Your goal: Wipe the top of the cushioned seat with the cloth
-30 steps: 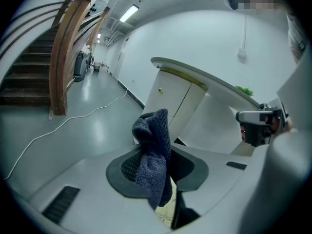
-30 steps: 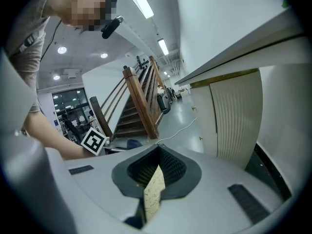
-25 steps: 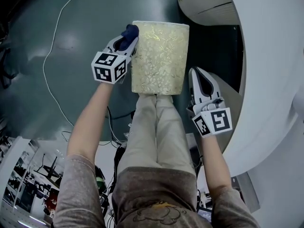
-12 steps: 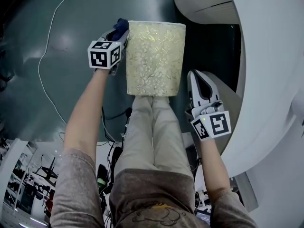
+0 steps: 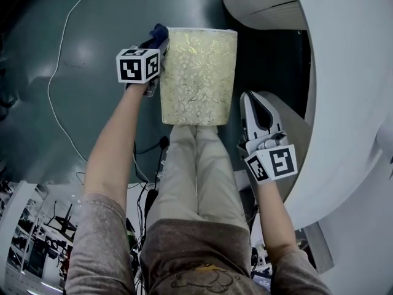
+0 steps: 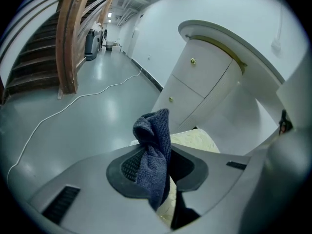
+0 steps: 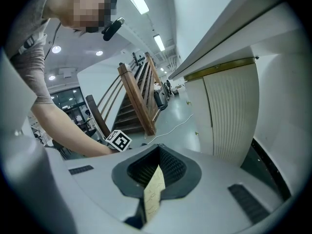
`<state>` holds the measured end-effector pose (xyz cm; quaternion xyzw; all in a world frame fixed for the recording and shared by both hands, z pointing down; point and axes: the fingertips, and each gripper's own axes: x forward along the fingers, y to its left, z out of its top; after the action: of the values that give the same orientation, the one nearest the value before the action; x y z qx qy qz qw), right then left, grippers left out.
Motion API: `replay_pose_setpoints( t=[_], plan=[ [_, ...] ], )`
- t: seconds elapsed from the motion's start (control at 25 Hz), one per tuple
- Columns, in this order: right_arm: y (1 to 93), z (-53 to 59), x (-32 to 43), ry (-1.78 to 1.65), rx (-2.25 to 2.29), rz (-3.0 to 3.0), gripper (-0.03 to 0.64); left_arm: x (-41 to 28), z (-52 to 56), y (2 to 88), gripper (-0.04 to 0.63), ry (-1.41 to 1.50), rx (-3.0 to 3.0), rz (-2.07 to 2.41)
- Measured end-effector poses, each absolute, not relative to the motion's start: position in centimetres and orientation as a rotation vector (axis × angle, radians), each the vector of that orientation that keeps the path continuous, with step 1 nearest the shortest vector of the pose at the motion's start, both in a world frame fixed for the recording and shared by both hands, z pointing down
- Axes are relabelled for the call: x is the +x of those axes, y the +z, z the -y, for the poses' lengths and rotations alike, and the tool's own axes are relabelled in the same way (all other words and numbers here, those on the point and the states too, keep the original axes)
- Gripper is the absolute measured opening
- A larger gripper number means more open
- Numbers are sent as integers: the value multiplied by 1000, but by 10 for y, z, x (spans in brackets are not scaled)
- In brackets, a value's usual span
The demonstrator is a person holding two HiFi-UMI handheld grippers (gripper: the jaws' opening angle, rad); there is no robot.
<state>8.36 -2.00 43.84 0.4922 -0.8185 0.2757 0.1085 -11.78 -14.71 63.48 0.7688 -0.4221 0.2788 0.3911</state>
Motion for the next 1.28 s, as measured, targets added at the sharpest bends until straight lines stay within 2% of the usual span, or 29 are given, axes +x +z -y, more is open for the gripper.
replay_pose_setpoints(
  t=[1.28],
  plan=[
    [439, 16, 115, 844, 1509, 2371, -2, 93, 130, 617, 98, 513, 2088, 688]
  ],
)
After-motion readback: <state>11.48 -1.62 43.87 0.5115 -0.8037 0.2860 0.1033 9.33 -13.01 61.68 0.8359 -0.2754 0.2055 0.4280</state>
